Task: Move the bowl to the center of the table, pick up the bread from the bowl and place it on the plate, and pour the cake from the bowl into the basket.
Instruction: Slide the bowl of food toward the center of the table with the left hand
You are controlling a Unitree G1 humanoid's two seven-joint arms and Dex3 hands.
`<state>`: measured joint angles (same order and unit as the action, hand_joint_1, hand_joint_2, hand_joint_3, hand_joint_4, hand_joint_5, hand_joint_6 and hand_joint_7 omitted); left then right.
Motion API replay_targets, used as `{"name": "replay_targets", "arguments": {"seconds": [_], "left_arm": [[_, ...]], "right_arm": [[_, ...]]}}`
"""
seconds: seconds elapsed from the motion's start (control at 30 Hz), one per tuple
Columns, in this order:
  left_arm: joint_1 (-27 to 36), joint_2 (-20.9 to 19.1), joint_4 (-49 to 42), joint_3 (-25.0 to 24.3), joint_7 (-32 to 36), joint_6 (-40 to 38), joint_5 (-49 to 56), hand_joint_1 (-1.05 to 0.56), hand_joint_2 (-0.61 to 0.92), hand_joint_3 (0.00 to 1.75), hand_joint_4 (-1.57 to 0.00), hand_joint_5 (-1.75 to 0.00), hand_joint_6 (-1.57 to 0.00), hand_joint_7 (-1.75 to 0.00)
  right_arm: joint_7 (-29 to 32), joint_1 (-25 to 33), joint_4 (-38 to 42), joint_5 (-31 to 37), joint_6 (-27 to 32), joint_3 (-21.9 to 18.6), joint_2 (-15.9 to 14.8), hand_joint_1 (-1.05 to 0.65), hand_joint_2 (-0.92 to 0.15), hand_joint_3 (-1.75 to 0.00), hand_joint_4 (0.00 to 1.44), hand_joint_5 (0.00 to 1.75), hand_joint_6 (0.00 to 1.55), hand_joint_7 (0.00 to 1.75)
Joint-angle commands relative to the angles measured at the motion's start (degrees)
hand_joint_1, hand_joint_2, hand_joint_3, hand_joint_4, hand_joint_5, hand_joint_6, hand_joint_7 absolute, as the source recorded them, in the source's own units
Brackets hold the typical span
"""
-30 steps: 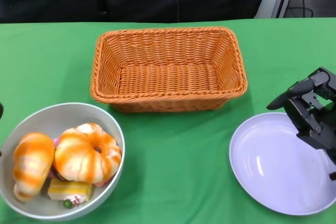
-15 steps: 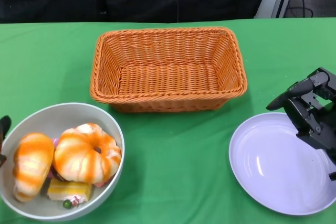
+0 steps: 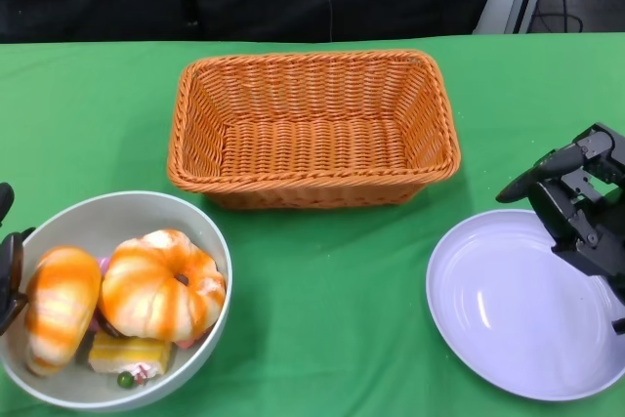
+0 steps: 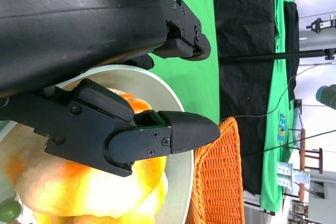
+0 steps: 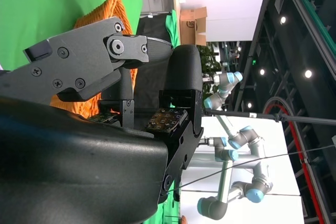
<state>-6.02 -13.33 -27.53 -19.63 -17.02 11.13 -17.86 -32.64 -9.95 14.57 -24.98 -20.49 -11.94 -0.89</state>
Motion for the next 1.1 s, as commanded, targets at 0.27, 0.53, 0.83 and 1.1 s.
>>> {"name": "replay_targets", "arguments": {"seconds": [0.27,0.53,0.83,1.1], "left_arm": [[1.1,-0.2,1.6,0.6,-1.6,-2.1,-0.6,-0.78,0.92,0.61,-0.39,0.0,-0.33,0.0],[2.7,1.3,6.5,1.5,0.0,-7.1,-0.9,-0.77,0.92,0.62,-0.28,0.0,-0.25,0.0],[3.4,3.8,7.6,1.8,2.1,-7.2,-0.3,-0.74,0.92,0.65,-0.27,-0.02,-0.21,-0.01],[5.0,8.7,11.3,3.5,9.0,-7.0,2.5,-0.76,0.92,0.64,-0.26,-0.01,-0.22,-0.01]], "right_arm": [[-0.6,0.1,-0.1,-0.7,0.0,-0.1,-0.6,-0.25,-0.77,-0.46,0.73,1.4,0.74,1.04],[-0.3,0.1,-0.4,-0.3,-0.1,0.1,-0.5,-0.24,-0.77,-0.46,0.73,1.4,0.75,1.03],[0.3,0.3,-0.8,0.1,-0.4,0.5,-0.4,-0.25,-0.76,-0.48,0.72,1.42,0.73,1.05],[-0.2,0.3,-0.7,-0.4,-0.4,0.5,-0.3,-0.25,-0.75,-0.5,0.71,1.43,0.72,1.07]]}}
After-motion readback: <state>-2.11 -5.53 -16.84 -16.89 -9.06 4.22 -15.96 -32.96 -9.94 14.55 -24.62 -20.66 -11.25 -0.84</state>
